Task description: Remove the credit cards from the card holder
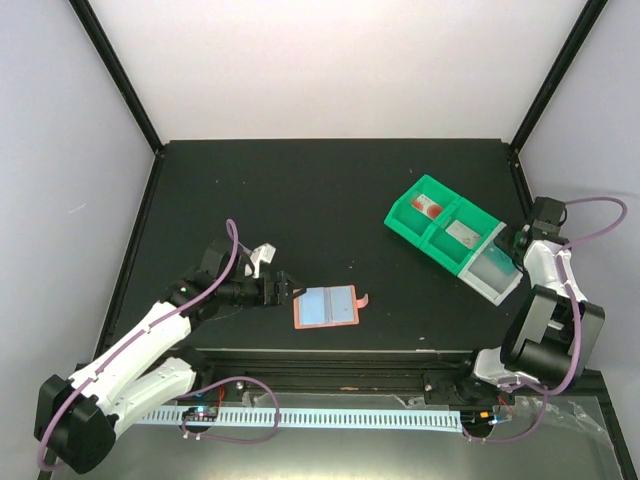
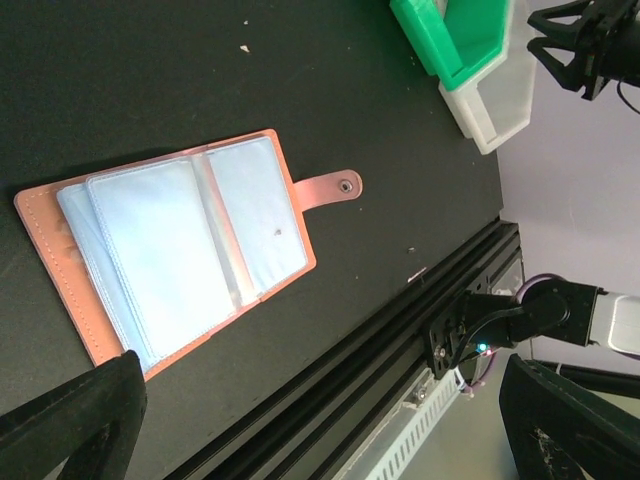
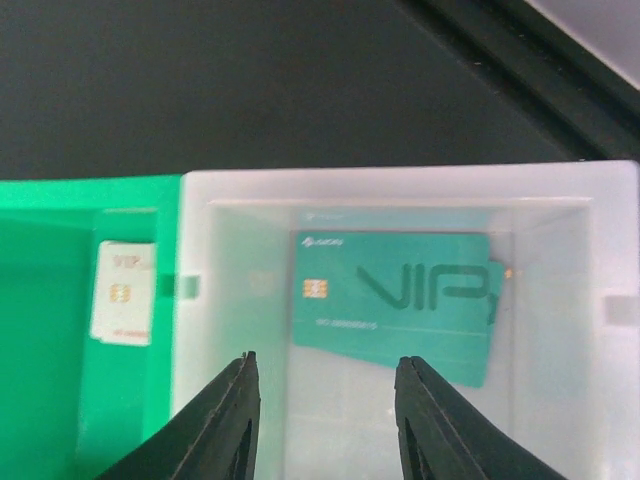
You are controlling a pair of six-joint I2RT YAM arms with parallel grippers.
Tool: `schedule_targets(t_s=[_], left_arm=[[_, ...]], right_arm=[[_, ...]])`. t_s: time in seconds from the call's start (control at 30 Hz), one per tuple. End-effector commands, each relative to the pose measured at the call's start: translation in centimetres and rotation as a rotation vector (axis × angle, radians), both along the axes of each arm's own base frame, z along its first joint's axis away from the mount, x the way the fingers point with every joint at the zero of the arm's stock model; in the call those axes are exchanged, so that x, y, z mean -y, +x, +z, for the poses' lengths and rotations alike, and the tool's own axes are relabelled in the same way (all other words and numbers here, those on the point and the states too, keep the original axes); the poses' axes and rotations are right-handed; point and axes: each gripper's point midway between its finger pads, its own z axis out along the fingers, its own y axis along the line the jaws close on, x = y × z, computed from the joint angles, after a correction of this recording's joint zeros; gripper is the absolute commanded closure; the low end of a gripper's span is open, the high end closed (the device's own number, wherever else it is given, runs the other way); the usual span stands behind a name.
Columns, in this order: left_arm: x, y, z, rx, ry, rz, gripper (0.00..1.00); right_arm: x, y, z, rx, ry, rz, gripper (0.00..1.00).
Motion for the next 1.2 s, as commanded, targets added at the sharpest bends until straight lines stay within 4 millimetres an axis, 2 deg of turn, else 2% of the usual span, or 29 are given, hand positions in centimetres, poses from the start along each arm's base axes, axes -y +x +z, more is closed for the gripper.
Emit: schedule_targets(t_s=[0.0,0.13,0.2,0.33,0.5,0.6,0.7,0.77,0.93,1.17], left_arm=[[0.0,0.8,0.7,0.044,-0.005,0.010,0.02],[0.1,0.8,-0.1,0.034,-0.010,0.010,0.05],[0.0,0.8,-0.6,0.030,-0.001,0.010,0.08],[0.4,0.7,-1.6,0.009,-0.006,-0.005,0.15],[0.7,0.7,-2.8,-0.009,-0.004,-0.014,0.18],[0.7,0.7,-3.3,-0.011,0.006,-0.019,0.19],[0.7,0.9,-3.8,-0.011,0.011,-0.015,0.25],[0.7,1.2,-4.4,-0.019,0.028,-0.004,0.27],[0.7,1.4,-5.6,-0.030,0.043,0.003,0.33],[1.3,1.1,-7.7,-0.069,0.029,-0.013,0.42]], right_arm=[[-1.4,0.4,2.4,0.033,-0.030,0.042,0.60],[-3.7,0.6,4.7,0.096,-0.008,0.118,0.60],[-5.2,0.6,6.6,0.153,-0.001,0.165,0.60],[-9.1,0.0,8.9,0.250,0.059,0.264,0.60],[-14.1,-1.6,9.3,0.305,0.256,0.378,0.60],[-18.0,-3.1,9.4,0.333,0.309,0.495,0.60],[-20.5,-4.4,9.7,0.349,0.313,0.566,0.60],[-22.4,-5.1,9.3,0.351,0.344,0.611,0.60],[-26.8,-7.7,5.8,0.257,0.443,0.705,0.61],[-32.0,-10.3,3.3,0.193,0.498,0.813,0.60]])
